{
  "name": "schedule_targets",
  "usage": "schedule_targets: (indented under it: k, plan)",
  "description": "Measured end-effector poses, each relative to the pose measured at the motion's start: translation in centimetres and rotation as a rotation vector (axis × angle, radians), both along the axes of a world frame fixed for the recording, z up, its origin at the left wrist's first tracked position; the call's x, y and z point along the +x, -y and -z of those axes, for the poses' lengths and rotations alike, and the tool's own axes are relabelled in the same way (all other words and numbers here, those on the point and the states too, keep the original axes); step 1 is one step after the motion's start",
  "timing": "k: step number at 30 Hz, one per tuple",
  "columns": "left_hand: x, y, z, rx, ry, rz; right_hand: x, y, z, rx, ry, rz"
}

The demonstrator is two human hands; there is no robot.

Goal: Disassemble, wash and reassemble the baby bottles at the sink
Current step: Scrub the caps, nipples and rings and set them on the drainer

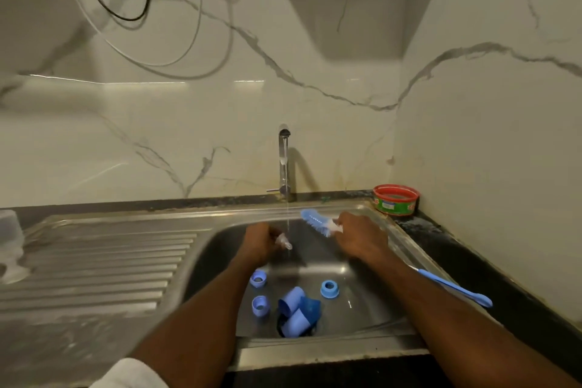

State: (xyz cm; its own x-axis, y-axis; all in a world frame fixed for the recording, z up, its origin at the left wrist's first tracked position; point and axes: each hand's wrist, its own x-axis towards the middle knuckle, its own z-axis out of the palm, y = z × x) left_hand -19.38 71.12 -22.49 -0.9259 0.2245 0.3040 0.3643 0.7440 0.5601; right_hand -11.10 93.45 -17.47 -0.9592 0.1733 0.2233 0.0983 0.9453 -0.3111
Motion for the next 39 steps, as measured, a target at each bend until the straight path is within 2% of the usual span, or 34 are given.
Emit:
schedule_targets:
  k: [6,10,15,22,27,34,39]
  plan:
    - [0.3,-0.3,-0.1,0.204,0.006,-0.005,0.3,0.6,0.1,-0.009,0.024,-0.022]
    - [0.3,-0.9,-0.1,0.174,0.006,0.007,0.1,0.1,0.1,-0.005,0.034,-0.026]
    - [0.4,-0.8,-0.3,0.275,0.034,-0.037,-0.1,-0.3,-0.1,0.012,0.034,-0.037]
    - [-0.5,-0.8,-0.3,0.288,-0.090,-0.103,0.0,-0.2,0.2,-0.005,0.023,-0.049]
    - [-0.8,-1.5,0.1,0.315,-0.019,-0.081,-0.1,-0.3,0.4,-0.026,0.033,-0.055]
    - [-1.4,-1.0,0.7,0.233,0.024,-0.082,0.0,0.3,0.2,-0.023,0.041,-0.096]
    - [-1.9,-1.6,0.9,0.286,0.029,-0.106,0.3,0.5,0.1,-0.033,0.038,-0.089]
